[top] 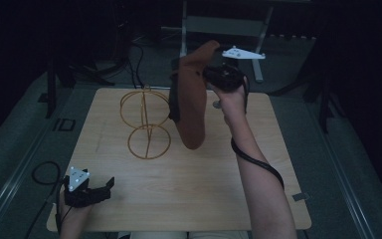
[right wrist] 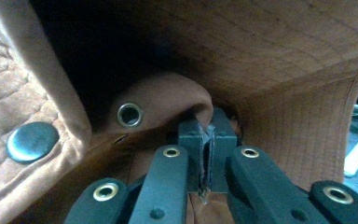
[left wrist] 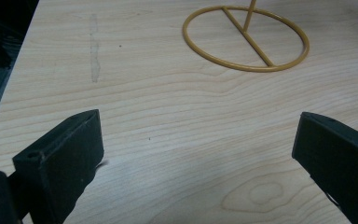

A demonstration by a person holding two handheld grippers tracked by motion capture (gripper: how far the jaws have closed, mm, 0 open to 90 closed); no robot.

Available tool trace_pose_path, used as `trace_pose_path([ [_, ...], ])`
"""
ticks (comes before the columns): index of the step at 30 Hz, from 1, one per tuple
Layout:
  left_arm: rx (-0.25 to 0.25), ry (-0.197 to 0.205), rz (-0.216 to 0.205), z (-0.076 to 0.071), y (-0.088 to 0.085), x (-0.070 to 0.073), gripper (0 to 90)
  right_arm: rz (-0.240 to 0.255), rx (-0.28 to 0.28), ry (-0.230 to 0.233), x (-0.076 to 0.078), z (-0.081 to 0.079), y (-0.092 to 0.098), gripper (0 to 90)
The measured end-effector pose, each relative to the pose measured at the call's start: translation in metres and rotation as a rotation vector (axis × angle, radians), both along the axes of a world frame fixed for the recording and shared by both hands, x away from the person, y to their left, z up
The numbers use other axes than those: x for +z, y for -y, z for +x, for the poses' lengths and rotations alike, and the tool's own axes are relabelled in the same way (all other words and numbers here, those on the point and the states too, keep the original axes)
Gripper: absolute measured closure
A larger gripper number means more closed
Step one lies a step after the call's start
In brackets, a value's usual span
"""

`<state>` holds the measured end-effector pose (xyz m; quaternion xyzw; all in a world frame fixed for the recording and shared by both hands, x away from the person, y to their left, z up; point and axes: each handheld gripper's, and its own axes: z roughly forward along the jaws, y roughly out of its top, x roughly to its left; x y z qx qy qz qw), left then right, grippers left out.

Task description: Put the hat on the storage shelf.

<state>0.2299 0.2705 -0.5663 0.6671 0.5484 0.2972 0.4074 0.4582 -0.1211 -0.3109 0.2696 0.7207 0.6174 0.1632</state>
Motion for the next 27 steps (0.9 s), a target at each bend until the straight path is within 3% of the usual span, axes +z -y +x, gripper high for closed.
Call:
trace_pose_path([
  [6, 0.002, 0.004, -0.009, 0.000, -0.002, -0.002, 2.8, -0.034, 0.032, -0.028, -0.001, 0.007, -0.047, 87.4],
  [9, -0.002, 0.001, -0.014, 0.000, -0.002, -0.003, 2.9, -0.074, 0.064, -0.043, -0.008, 0.007, -0.076, 87.3],
  [10, -0.002, 0.001, -0.014, 0.000, -0.002, -0.003, 2.8, -0.074, 0.064, -0.043, -0.008, 0.007, -0.076, 87.3],
  [11, 0.006, 0.001, -0.016, 0.000, -0.003, -0.003, 2.9, -0.098, 0.088, -0.054, -0.013, 0.005, -0.094, 87.1],
  [13, 0.002, 0.003, -0.026, 0.000, -0.004, -0.003, 2.9, -0.103, 0.100, -0.060, -0.014, 0.004, -0.100, 87.1],
  [14, 0.010, 0.006, -0.027, -0.001, -0.006, -0.003, 2.9, -0.133, 0.116, -0.061, -0.018, 0.003, -0.113, 86.9],
  [17, 0.013, 0.013, -0.040, -0.001, -0.008, -0.002, 2.9, -0.168, 0.120, -0.069, -0.022, 0.003, -0.128, 86.6],
  [24, 0.000, 0.003, -0.061, 0.000, -0.010, -0.003, 3.0, -0.194, 0.144, -0.088, -0.029, 0.003, -0.145, 85.7],
  [25, -0.003, 0.002, -0.062, 0.000, -0.010, -0.003, 3.0, -0.196, 0.143, -0.090, -0.029, 0.002, -0.147, 84.4],
  [27, -0.002, 0.004, -0.067, 0.000, -0.010, -0.003, 3.0, -0.204, 0.159, -0.102, -0.030, 0.003, -0.152, 62.9],
])
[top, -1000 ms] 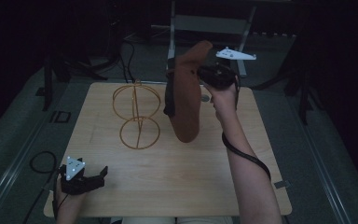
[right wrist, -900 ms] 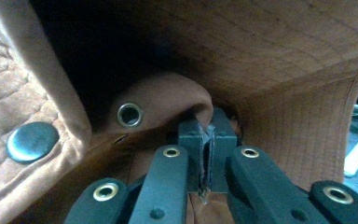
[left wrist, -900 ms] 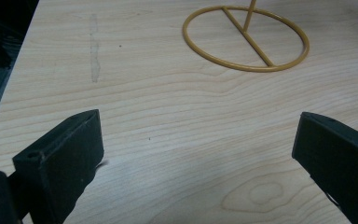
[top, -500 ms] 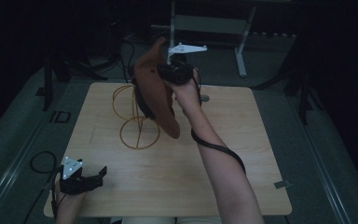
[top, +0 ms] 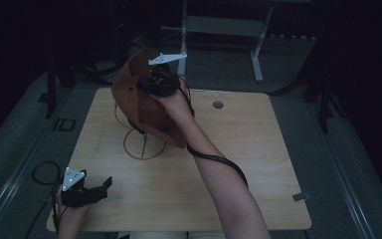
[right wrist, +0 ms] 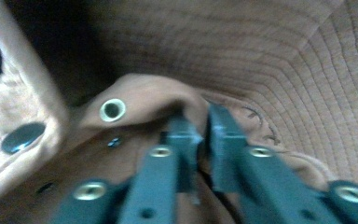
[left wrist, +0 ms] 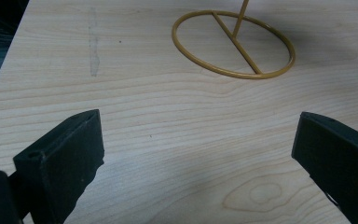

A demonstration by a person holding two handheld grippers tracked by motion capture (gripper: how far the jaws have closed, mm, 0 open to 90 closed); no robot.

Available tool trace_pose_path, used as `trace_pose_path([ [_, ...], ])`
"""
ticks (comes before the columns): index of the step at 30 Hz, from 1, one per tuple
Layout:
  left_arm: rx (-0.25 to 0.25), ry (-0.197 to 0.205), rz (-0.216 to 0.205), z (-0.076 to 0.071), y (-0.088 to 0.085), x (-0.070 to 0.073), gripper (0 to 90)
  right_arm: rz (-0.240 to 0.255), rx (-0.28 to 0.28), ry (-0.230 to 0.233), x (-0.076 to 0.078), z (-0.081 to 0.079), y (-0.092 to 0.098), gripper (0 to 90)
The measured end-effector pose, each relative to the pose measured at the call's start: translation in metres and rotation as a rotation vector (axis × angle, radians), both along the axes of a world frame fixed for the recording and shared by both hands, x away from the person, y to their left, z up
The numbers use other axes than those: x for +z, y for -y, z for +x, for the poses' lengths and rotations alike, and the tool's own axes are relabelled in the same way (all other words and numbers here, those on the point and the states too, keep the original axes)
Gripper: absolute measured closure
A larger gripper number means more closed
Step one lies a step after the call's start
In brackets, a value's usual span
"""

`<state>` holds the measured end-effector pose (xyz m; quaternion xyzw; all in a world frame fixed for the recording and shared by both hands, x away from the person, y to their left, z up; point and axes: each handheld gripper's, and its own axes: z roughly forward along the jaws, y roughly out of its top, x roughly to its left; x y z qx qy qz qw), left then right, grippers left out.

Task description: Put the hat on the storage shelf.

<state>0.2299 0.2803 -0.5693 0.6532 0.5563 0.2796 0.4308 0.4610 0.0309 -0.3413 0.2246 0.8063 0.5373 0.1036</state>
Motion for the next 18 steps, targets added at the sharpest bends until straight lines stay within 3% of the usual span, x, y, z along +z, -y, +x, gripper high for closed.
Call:
trace_pose_path([
  [3, 0.001, 0.002, -0.001, 0.000, 0.000, 0.000, 3.0, -0.025, -0.015, 0.003, -0.002, 0.000, -0.004, 51.9],
  [4, 0.000, 0.001, -0.003, 0.000, 0.000, 0.000, 3.0, -0.049, -0.018, 0.009, -0.005, -0.002, -0.008, 35.9],
  [6, -0.001, -0.002, 0.001, 0.000, 0.000, 0.000, 3.0, -0.054, -0.022, 0.012, -0.006, -0.002, -0.010, 32.1],
  [7, -0.003, -0.002, -0.001, 0.000, 0.000, 0.000, 3.0, -0.058, -0.015, 0.025, -0.008, -0.005, -0.013, 23.0],
  [8, -0.002, -0.002, -0.001, 0.000, 0.000, 0.000, 3.0, -0.058, -0.015, 0.025, -0.008, -0.005, -0.013, 23.0],
  [10, -0.003, 0.000, -0.001, -0.001, 0.001, 0.000, 3.0, -0.068, -0.001, 0.027, -0.009, -0.007, -0.015, 14.2],
  [13, -0.003, -0.004, -0.001, -0.001, 0.001, -0.001, 3.0, -0.068, 0.003, 0.025, -0.009, -0.008, -0.014, 12.9],
  [16, -0.003, -0.001, 0.000, -0.001, 0.001, -0.002, 3.0, -0.035, 0.008, 0.031, -0.006, -0.009, -0.006, 13.7],
  [18, 0.002, 0.002, 0.004, -0.001, 0.001, -0.002, 3.0, -0.037, -0.002, 0.052, -0.005, -0.010, -0.002, 13.9],
])
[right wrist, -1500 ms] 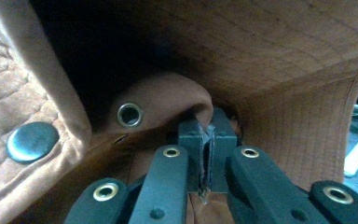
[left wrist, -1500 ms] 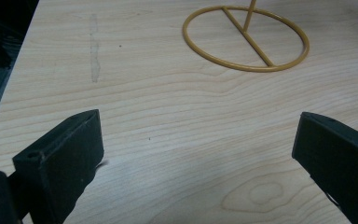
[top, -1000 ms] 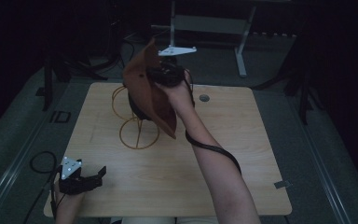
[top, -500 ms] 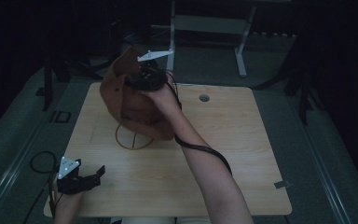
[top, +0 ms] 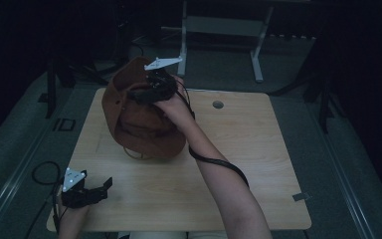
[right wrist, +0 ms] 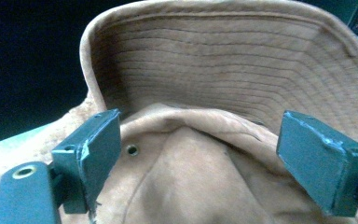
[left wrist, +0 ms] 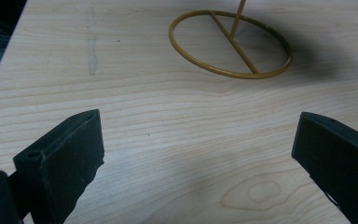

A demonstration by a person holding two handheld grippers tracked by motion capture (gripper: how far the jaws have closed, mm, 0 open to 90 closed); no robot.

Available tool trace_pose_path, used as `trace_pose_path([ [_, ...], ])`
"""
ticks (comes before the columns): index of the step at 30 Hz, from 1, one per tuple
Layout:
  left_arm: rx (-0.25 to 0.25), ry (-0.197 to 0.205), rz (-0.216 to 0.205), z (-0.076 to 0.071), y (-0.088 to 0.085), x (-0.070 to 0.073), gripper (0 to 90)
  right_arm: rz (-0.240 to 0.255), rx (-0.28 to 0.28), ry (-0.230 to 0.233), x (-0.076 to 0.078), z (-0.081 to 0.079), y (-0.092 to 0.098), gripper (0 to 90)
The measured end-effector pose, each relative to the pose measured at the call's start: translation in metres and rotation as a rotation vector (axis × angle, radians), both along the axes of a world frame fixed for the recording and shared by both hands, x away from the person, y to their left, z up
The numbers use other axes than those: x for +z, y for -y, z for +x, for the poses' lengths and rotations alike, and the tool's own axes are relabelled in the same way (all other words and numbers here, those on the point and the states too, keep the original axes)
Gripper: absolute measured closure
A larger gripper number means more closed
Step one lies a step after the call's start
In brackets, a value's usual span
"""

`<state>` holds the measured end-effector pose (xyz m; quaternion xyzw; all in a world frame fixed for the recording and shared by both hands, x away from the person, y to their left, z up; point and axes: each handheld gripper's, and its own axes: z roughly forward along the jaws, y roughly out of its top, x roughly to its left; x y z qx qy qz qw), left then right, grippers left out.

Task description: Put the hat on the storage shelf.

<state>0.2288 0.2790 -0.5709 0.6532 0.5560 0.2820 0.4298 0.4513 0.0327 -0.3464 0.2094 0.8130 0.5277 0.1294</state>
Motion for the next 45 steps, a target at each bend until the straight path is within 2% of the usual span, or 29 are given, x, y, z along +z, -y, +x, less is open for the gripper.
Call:
trace_pose_path([
  [2, -0.005, 0.002, -0.004, 0.000, 0.000, 0.000, 3.0, -0.001, -0.003, 0.013, 0.000, -0.001, 0.002, 14.1],
  [7, -0.011, 0.017, 0.000, -0.001, 0.003, -0.001, 3.0, -0.026, 0.028, 0.010, -0.003, -0.003, 0.012, 15.0],
  [8, -0.013, 0.015, 0.002, 0.000, 0.003, -0.001, 3.0, -0.043, 0.025, 0.003, -0.006, -0.003, 0.017, 15.0],
  [14, -0.045, 0.016, 0.020, 0.000, 0.009, -0.002, 3.0, -0.030, 0.034, -0.022, -0.013, -0.008, 0.034, 14.8],
  [18, -0.053, 0.010, 0.023, 0.000, 0.011, -0.003, 3.0, -0.011, 0.023, -0.035, -0.017, -0.011, 0.050, 14.8],
  [20, -0.059, 0.007, 0.029, 0.001, 0.013, -0.003, 3.0, -0.013, 0.017, -0.033, -0.018, -0.012, 0.054, 14.8],
  [22, -0.060, 0.007, 0.034, 0.001, 0.014, -0.004, 3.0, -0.021, 0.005, -0.025, -0.022, -0.016, 0.066, 15.0],
  [23, -0.044, 0.008, 0.054, 0.001, 0.016, -0.005, 3.0, -0.018, 0.002, -0.028, -0.024, -0.018, 0.071, 15.0],
  [24, -0.044, 0.008, 0.054, 0.001, 0.016, -0.005, 3.0, -0.018, 0.002, -0.028, -0.024, -0.018, 0.071, 15.0],
  [25, -0.045, 0.004, 0.053, 0.002, 0.017, -0.005, 3.0, -0.016, -0.001, -0.031, -0.028, -0.020, 0.079, 15.0],
  [27, -0.047, 0.002, 0.051, 0.002, 0.017, -0.006, 3.0, -0.020, -0.005, -0.023, -0.031, -0.022, 0.084, 15.2],
  [29, -0.047, 0.003, 0.053, 0.002, 0.018, -0.006, 3.0, -0.022, -0.023, -0.006, -0.039, -0.026, 0.098, 15.4],
  [31, -0.045, 0.003, 0.053, 0.002, 0.019, -0.006, 3.0, -0.022, -0.023, -0.006, -0.039, -0.026, 0.098, 15.4],
  [32, -0.046, 0.006, 0.050, 0.002, 0.020, -0.006, 3.0, -0.034, -0.044, -0.016, -0.050, -0.027, 0.110, 15.4],
  [38, -0.043, 0.007, 0.043, 0.001, 0.020, -0.006, 3.0, -0.025, -0.058, -0.042, -0.069, -0.032, 0.131, 15.4],
  [45, -0.040, -0.008, 0.035, 0.001, 0.020, -0.007, 3.0, -0.023, -0.078, -0.078, -0.100, -0.041, 0.155, 15.4],
])
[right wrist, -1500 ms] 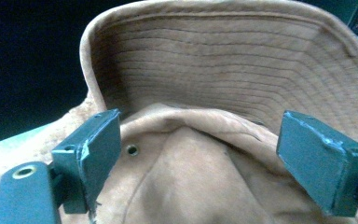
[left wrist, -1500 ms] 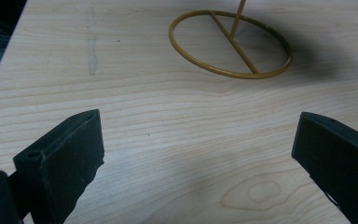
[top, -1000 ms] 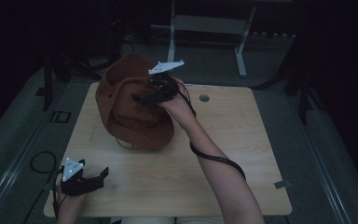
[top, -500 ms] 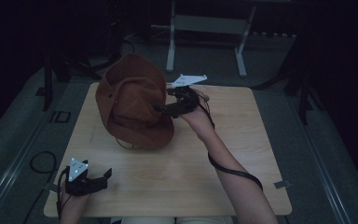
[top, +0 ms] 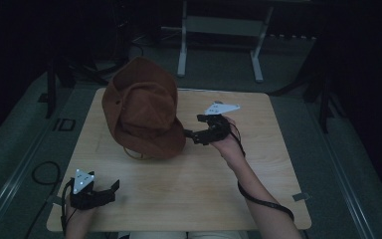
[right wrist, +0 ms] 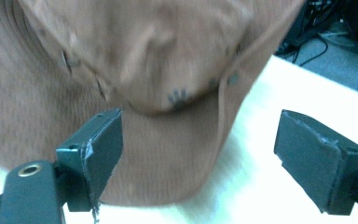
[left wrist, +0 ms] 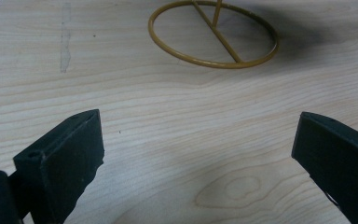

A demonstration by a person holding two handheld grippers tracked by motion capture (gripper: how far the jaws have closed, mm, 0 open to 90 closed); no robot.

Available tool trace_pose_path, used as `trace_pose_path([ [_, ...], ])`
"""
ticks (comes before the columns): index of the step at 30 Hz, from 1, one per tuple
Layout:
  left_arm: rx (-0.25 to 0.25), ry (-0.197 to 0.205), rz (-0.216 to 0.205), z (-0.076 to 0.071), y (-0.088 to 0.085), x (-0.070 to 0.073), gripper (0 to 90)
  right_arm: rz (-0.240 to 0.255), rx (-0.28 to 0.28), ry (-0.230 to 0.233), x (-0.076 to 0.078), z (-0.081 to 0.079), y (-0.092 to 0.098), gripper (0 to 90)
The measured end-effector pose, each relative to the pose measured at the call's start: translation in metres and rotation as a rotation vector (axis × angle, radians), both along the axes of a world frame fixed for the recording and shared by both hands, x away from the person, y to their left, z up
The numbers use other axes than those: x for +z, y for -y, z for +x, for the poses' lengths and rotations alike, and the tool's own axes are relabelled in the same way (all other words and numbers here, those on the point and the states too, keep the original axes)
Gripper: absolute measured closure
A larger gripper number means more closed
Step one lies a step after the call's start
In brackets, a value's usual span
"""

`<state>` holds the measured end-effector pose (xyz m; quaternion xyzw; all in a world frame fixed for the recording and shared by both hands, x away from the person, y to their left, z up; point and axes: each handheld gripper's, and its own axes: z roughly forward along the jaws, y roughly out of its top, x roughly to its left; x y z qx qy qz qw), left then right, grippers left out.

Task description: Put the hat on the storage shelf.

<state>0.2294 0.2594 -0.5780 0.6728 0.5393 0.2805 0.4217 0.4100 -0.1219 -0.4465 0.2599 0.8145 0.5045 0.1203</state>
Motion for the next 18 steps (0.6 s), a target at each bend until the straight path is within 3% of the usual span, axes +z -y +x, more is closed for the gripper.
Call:
trace_pose_path([
  [18, -0.004, -0.012, 0.005, 0.001, 0.001, -0.002, 3.0, -0.029, -0.017, -0.040, -0.066, -0.040, 0.043, 15.4],
])
